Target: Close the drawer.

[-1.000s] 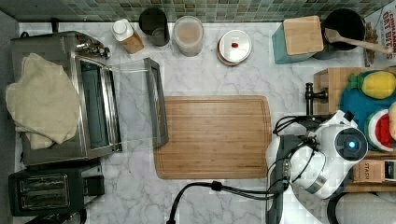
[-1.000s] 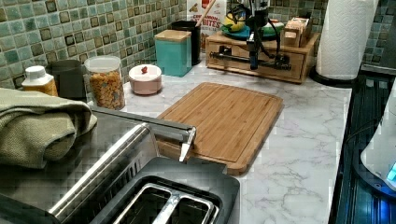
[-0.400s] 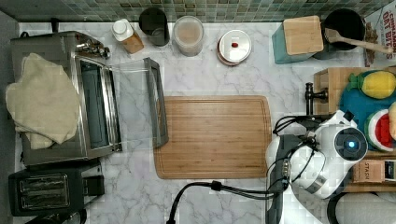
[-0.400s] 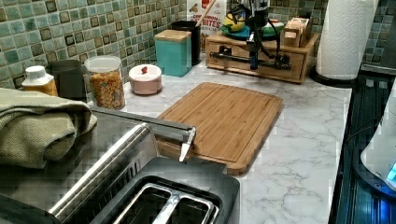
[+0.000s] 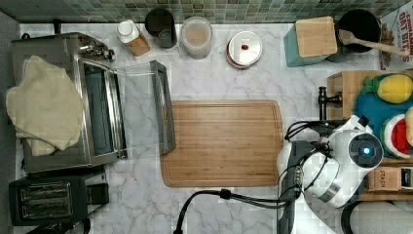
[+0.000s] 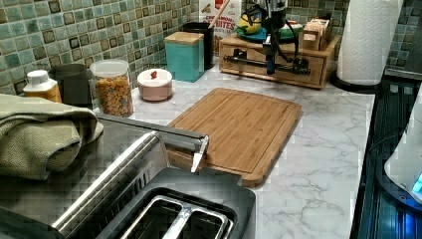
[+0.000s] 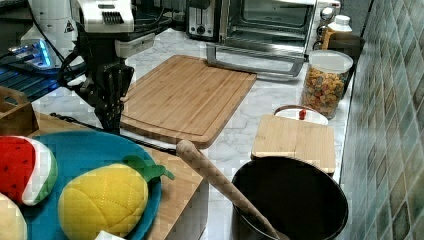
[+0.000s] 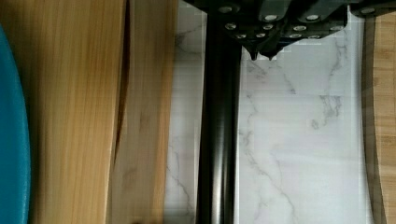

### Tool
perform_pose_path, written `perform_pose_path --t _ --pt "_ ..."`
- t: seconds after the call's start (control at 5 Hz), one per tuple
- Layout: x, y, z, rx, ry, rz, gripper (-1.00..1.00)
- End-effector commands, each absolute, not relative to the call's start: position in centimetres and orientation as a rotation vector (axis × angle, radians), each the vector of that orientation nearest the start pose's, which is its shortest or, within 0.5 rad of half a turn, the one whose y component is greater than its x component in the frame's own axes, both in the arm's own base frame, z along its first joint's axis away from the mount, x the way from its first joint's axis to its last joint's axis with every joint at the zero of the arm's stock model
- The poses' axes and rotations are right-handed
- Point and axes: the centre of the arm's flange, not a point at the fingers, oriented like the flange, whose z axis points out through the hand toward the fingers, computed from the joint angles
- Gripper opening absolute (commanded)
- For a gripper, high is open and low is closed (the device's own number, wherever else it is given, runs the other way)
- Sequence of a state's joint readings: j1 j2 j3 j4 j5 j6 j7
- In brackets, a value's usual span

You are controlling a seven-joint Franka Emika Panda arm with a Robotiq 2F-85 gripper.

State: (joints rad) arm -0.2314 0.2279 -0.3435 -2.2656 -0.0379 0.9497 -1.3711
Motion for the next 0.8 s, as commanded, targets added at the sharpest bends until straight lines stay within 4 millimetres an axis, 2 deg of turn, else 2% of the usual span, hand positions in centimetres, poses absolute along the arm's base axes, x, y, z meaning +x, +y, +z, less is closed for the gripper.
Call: perform_pose_path --t 0.2,0.8 --pt "43.12 -39.49 35.22 -3.379 0.161 -0.239 -1.0" --pt "43.11 -39.51 35.24 -3.379 0.161 -0.239 -1.0"
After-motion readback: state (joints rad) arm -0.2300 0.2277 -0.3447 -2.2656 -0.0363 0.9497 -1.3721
